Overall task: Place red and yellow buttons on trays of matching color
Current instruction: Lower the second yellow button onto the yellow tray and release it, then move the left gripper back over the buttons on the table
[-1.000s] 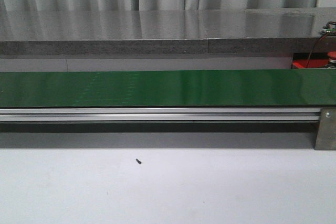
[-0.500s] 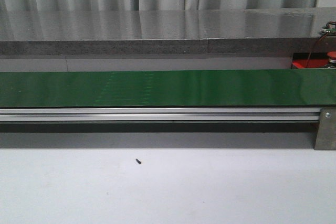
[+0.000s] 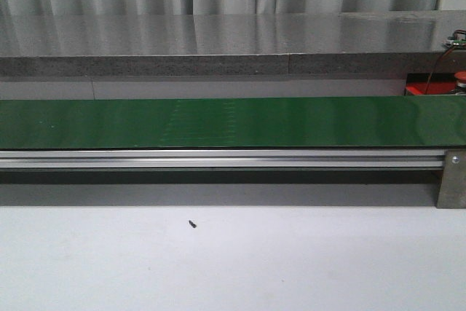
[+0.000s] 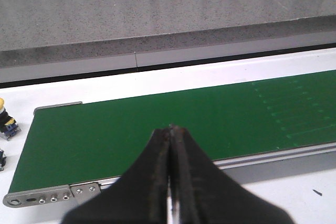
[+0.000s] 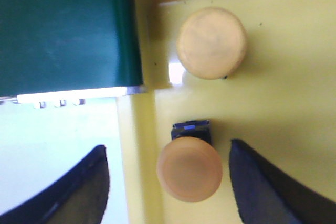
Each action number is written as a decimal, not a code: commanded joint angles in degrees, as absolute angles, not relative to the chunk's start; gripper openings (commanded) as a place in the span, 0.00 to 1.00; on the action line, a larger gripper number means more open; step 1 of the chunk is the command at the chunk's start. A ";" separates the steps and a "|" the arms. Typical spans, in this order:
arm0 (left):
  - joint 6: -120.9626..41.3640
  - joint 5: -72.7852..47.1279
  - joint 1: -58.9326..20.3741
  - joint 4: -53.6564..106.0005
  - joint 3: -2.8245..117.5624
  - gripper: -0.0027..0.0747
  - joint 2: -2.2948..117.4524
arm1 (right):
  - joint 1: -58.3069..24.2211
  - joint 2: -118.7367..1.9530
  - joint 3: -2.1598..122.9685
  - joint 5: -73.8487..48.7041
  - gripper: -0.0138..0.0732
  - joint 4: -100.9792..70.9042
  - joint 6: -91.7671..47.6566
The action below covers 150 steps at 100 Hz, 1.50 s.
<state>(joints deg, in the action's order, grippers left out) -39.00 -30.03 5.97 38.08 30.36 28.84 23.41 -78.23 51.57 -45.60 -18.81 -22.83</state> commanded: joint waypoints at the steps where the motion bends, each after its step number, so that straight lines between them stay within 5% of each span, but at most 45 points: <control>1: -38.96 -26.10 5.50 40.00 32.05 0.01 29.07 | 22.14 -72.32 53.74 -45.01 0.73 -21.28 -22.95; 44: -38.96 -26.10 5.50 40.00 32.05 0.01 29.07 | 5.36 -57.54 53.74 -38.40 0.71 -21.05 -24.82; 57: -38.96 -26.10 5.50 40.00 32.05 0.01 29.07 | 2.30 -55.38 53.74 -38.14 0.54 -20.43 -24.89; 78: -38.96 -26.10 5.50 40.00 32.05 0.01 29.07 | 2.03 -54.21 53.74 -39.16 0.04 -20.43 -24.89; 113: -38.96 -25.99 5.50 40.09 32.05 0.02 29.07 | 2.03 -54.21 53.74 -40.40 0.05 -20.43 -24.89; 123: -38.96 -25.99 5.50 40.09 32.05 0.12 29.07 | 2.03 -54.21 53.74 -40.40 0.05 -20.43 -24.89; 142: -38.96 -25.99 5.50 40.09 32.05 0.65 29.07 | 2.03 -54.21 53.74 -40.40 0.05 -20.43 -24.89; 150: -38.96 -25.99 5.50 40.09 32.05 0.77 29.07 | 2.03 -54.21 53.74 -40.40 0.05 -20.43 -24.89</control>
